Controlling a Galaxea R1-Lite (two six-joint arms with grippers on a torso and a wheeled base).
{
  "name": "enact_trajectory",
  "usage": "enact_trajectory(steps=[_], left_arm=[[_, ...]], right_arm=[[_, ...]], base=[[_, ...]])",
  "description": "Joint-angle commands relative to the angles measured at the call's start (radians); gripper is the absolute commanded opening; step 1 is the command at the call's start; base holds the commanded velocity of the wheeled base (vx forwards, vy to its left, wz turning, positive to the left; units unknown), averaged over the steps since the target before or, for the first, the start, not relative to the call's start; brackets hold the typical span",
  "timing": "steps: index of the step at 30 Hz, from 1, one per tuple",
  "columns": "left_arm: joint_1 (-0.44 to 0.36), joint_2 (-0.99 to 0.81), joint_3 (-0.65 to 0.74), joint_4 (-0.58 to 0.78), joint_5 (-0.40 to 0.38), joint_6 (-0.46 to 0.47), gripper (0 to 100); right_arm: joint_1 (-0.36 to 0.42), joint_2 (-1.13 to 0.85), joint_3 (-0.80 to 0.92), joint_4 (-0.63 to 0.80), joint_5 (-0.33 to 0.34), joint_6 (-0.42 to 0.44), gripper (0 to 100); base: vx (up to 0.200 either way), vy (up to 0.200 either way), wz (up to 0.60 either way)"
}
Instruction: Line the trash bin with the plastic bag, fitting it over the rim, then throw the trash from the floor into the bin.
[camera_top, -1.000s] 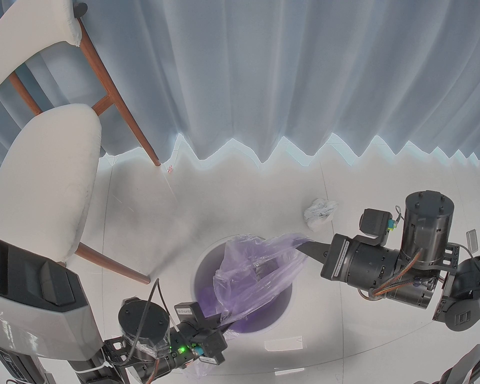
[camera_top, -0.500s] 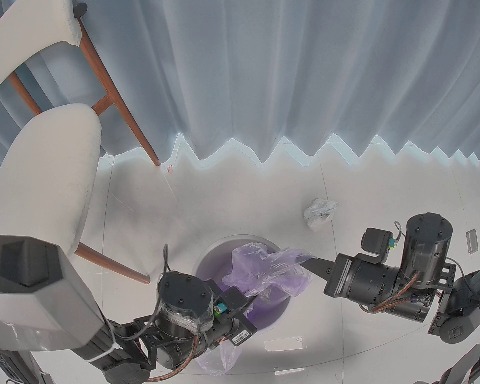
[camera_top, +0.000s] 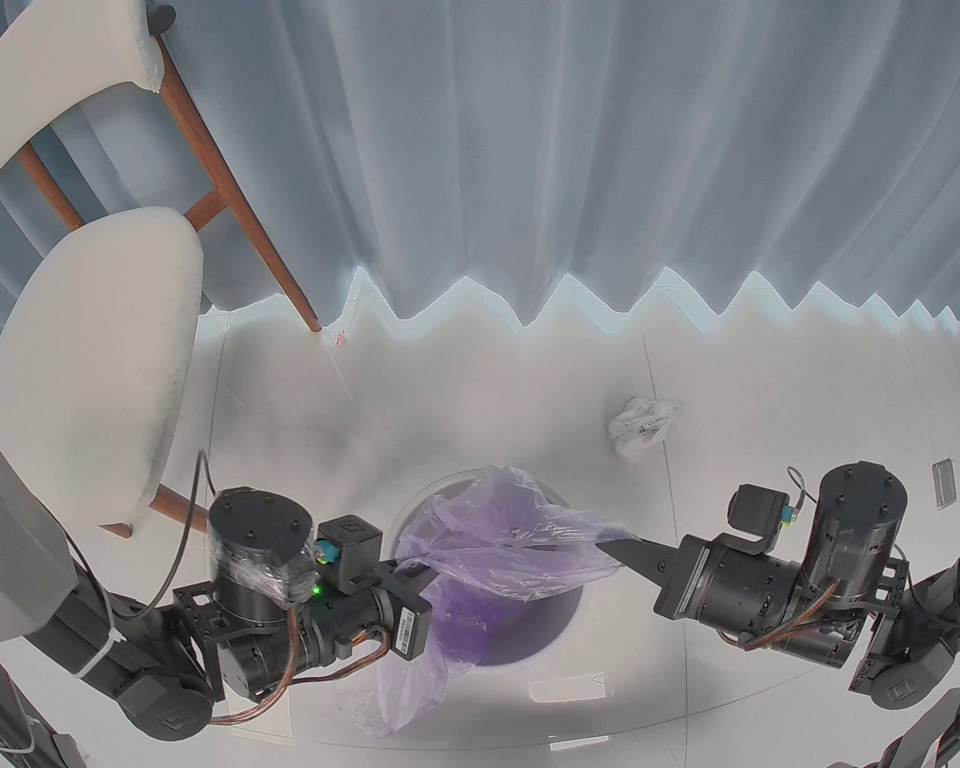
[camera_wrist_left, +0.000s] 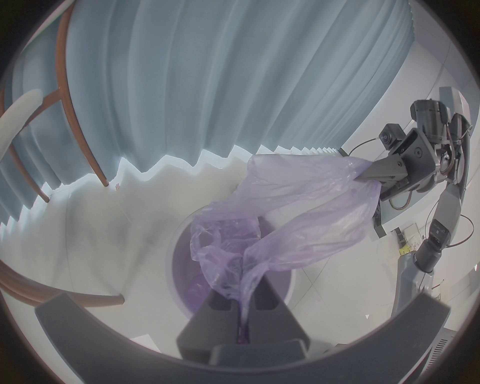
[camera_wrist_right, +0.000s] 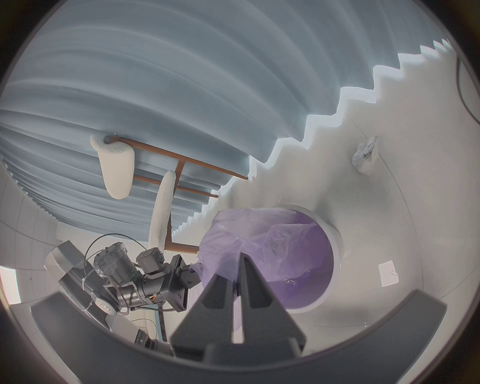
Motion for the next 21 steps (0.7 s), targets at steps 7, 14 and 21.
enact_trajectory(steps=[7,14,21], left_arm=[[-0.078,0.084,0.26,-0.396,-0.105,-0.064,0],[-0.135,0.147,0.302,-0.558,-0.051,-0.094,0],[-0.195,0.167,0.279,-0.559,0.093,-0.11,0]], right_arm=[[0.009,0.128,0.08,-0.127,0.012,-0.013,0],[0.037,0.138,0.054,-0.13,-0.002,-0.012,0],[0.045,0.188,0.02,-0.132,-0.057,-0.01,0]], base=[[0.0,0.0,0.0],[0.0,0.0,0.0],[0.0,0.0,0.0]])
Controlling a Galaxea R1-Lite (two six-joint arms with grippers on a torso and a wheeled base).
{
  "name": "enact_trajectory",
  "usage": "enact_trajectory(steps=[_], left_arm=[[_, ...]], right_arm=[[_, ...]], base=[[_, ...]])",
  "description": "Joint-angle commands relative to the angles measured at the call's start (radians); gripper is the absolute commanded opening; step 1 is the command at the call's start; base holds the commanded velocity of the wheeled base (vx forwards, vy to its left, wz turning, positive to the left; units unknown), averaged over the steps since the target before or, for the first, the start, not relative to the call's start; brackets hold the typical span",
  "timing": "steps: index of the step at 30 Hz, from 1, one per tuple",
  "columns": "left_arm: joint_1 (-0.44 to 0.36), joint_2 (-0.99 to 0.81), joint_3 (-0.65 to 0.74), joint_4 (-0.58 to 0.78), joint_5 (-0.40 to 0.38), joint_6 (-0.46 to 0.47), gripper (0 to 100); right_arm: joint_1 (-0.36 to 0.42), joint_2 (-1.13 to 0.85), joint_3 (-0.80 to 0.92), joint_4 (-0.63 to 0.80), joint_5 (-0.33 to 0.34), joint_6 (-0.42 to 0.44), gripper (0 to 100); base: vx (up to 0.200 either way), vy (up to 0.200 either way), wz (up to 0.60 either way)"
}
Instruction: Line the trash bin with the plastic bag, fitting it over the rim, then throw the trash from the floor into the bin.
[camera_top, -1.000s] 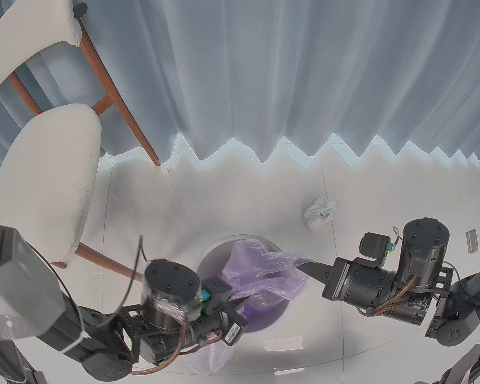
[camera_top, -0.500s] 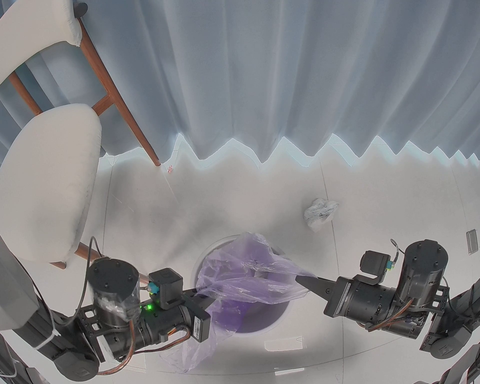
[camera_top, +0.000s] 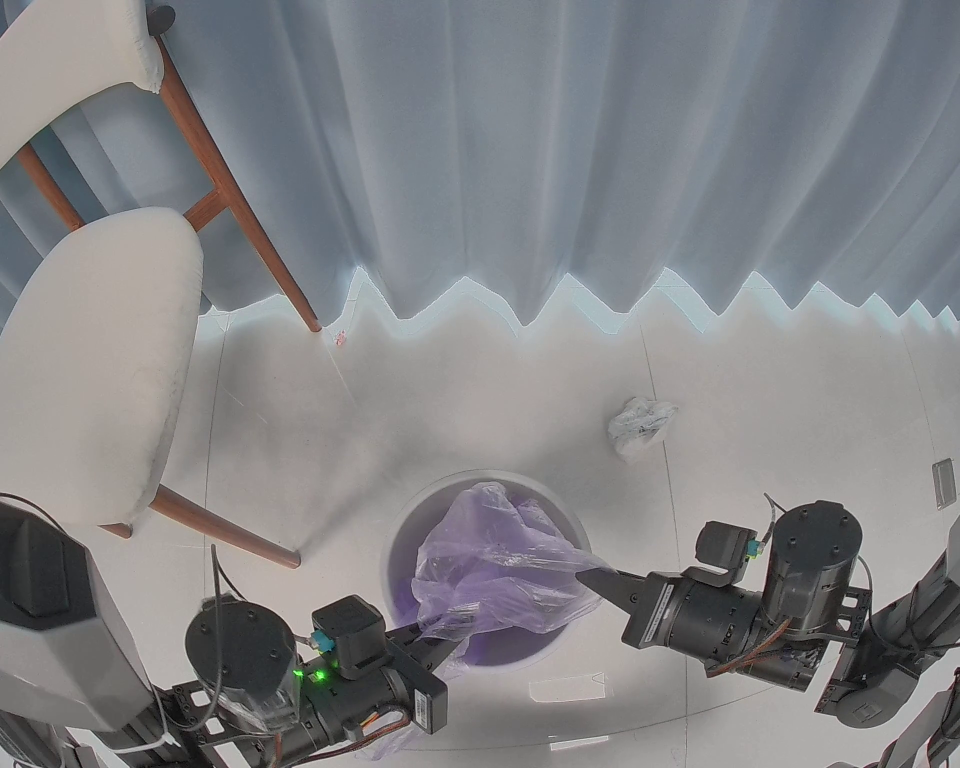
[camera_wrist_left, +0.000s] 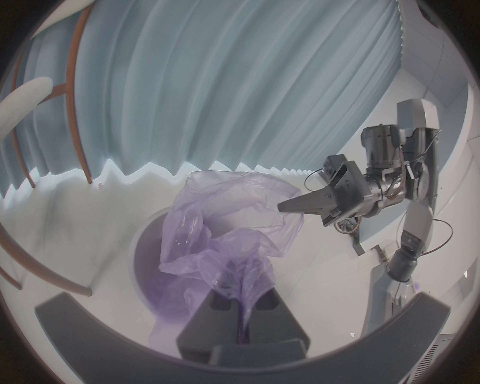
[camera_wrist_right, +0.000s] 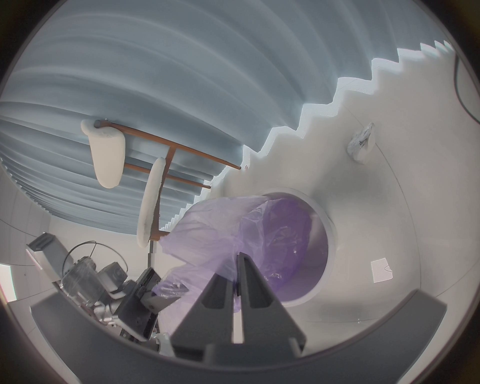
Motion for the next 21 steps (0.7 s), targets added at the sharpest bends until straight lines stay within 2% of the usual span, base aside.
enact_trajectory(steps=[1,3,21], left_arm=[[-0.035,0.055,-0.01,0.004,0.065,-0.014,0],[-0.029,0.058,-0.013,0.004,0.06,-0.022,0],[-0.015,0.054,-0.007,0.004,0.06,-0.077,0]], right_arm=[[0.016,0.057,-0.029,-0.007,-0.043,0.001,0],[0.016,0.057,-0.03,-0.016,-0.069,0.0,0],[0.051,0.126,-0.012,-0.102,-0.089,0.0,0]], base=[[0.0,0.0,0.0],[0.0,0.0,0.0],[0.0,0.0,0.0]])
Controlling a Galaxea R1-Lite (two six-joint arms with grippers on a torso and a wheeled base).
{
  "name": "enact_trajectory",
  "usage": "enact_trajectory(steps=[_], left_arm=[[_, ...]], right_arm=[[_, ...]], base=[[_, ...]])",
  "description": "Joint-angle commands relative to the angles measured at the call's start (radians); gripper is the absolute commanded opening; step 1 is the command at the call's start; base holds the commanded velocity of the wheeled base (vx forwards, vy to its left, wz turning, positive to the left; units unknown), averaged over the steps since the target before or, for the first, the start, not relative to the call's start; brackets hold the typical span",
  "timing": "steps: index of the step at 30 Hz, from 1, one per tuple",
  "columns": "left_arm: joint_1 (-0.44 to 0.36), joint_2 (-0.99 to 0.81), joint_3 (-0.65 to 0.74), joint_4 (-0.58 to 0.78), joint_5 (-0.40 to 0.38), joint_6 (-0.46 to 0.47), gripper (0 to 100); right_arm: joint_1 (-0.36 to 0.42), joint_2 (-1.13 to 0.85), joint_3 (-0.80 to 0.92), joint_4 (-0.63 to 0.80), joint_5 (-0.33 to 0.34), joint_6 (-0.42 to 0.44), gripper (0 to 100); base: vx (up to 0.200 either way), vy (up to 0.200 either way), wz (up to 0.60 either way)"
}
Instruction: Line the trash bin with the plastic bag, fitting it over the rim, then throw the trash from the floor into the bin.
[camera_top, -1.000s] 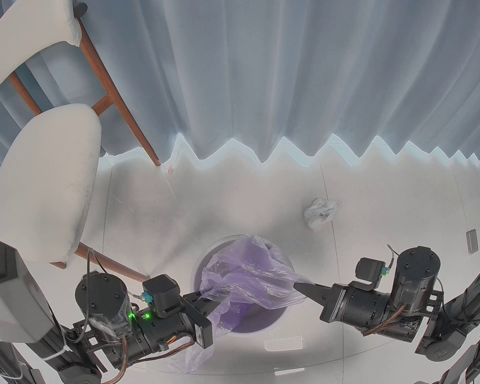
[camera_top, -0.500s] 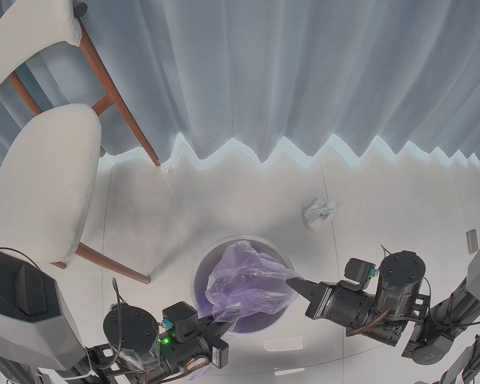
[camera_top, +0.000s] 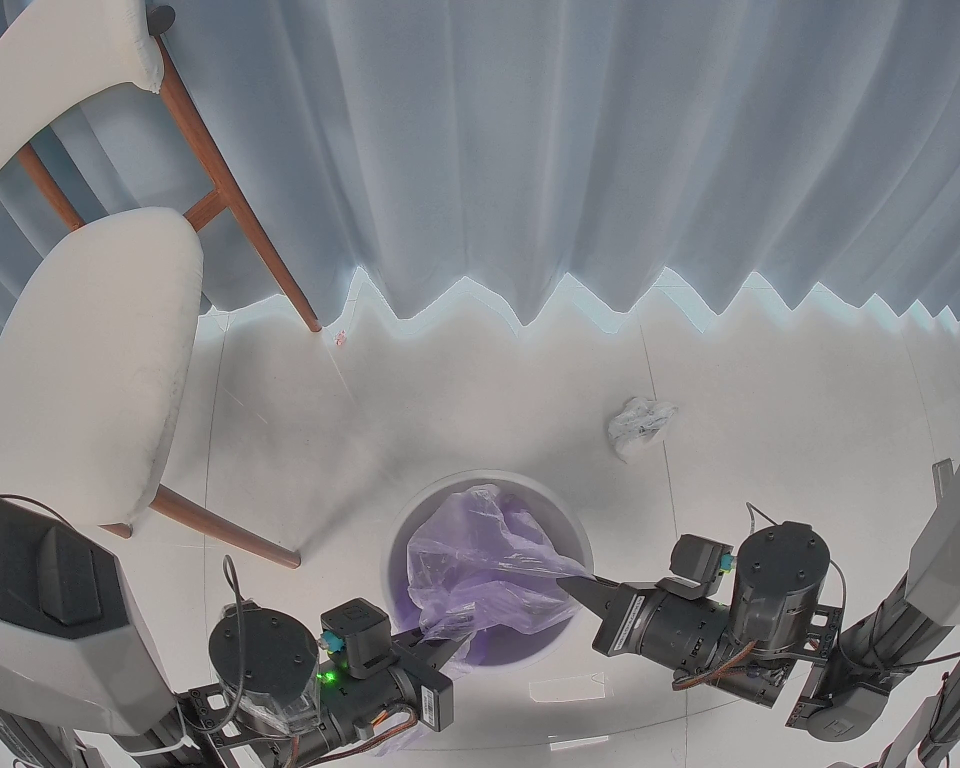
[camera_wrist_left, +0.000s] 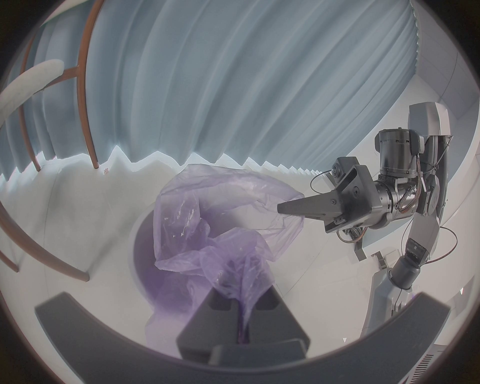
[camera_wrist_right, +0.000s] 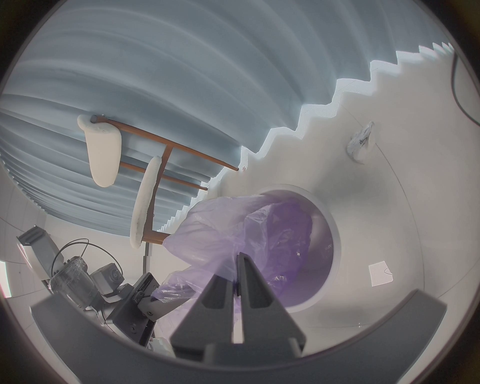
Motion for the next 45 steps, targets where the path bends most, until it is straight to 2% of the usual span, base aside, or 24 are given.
enact_trajectory(steps=[1,22,23,36,45], left_arm=[[-0.003,0.007,0.005,0.0,-0.001,-0.005,0],[-0.018,0.038,0.013,0.0,-0.002,-0.014,0],[-0.018,0.044,0.014,0.0,-0.002,-0.014,100],[-0.036,-0.008,-0.015,-0.002,-0.004,-0.012,100],[-0.038,-0.292,-0.033,0.001,-0.007,-0.009,100]], right_arm=[[0.006,0.031,0.002,-0.018,-0.012,-0.003,0],[0.004,0.038,0.005,-0.03,-0.023,-0.001,0],[0.004,0.038,0.005,-0.03,-0.023,-0.001,0],[-0.002,0.064,0.028,-0.038,-0.023,0.002,0],[-0.002,0.069,0.051,-0.087,-0.021,0.002,0]], base=[[0.0,0.0,0.0],[0.0,0.0,0.0],[0.0,0.0,0.0],[0.0,0.0,0.0],[0.0,0.0,0.0]])
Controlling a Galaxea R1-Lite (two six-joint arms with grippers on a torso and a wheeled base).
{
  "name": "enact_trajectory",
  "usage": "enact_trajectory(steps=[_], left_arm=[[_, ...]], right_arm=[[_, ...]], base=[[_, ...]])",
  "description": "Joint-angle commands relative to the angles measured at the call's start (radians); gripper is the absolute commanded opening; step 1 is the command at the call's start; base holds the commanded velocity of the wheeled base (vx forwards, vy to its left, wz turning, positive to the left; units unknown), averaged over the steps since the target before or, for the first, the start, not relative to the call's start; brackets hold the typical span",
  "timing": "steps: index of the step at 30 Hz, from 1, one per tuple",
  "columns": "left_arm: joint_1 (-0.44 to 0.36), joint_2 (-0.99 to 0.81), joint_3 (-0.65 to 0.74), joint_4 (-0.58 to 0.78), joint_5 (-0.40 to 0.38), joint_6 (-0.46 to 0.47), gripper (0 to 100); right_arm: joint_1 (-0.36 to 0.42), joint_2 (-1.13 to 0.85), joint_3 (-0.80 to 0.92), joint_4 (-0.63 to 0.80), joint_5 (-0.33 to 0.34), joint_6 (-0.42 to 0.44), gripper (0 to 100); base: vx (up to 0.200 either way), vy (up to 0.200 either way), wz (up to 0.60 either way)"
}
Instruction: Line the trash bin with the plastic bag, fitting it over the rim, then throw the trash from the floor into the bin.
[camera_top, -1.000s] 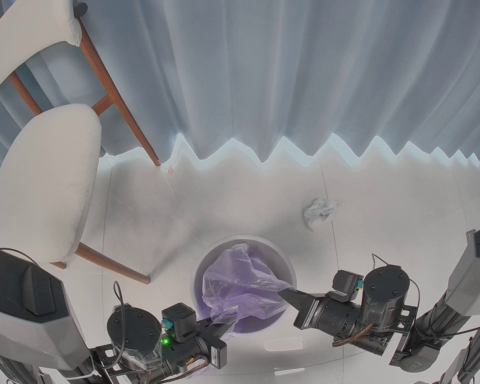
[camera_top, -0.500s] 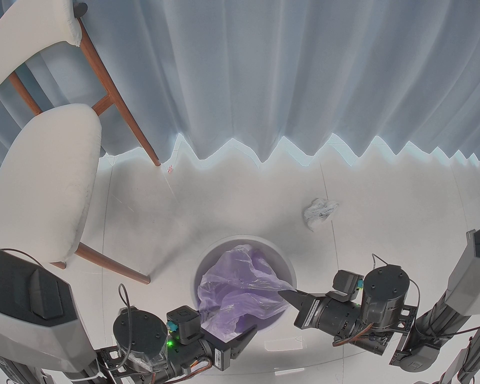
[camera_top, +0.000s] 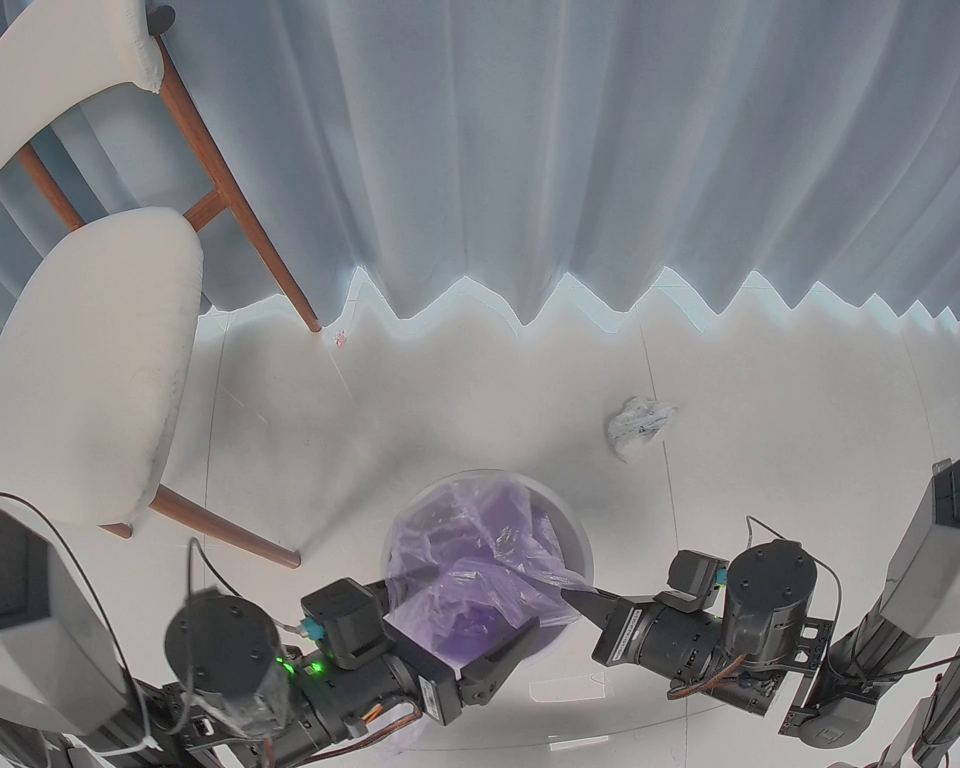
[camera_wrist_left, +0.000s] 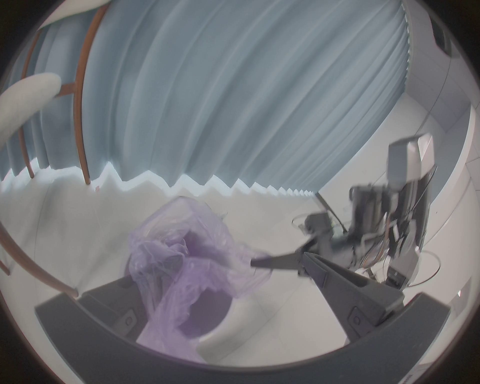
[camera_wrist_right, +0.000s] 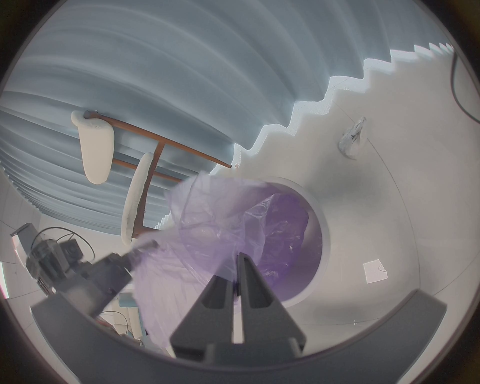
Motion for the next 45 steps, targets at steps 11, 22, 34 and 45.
enact_trajectory(steps=[11,22,34,45], left_arm=[[0.078,-0.172,-0.131,0.001,0.039,-0.034,100],[0.14,-0.169,-0.315,0.001,0.039,-0.413,100],[0.201,-0.278,-0.315,0.001,-0.155,-0.633,100],[0.27,-0.486,-0.257,0.253,-0.455,-0.648,100]], right_arm=[[-0.016,0.009,0.012,-0.02,0.0,-0.002,0],[-0.035,-0.046,0.012,-0.016,0.001,-0.002,0],[-0.033,-0.03,0.023,-0.016,0.003,-0.002,0],[-0.033,-0.027,0.026,-0.016,0.003,-0.021,0]], base=[[0.0,0.0,0.0],[0.0,0.0,0.0],[0.0,0.0,0.0],[0.0,0.0,0.0]])
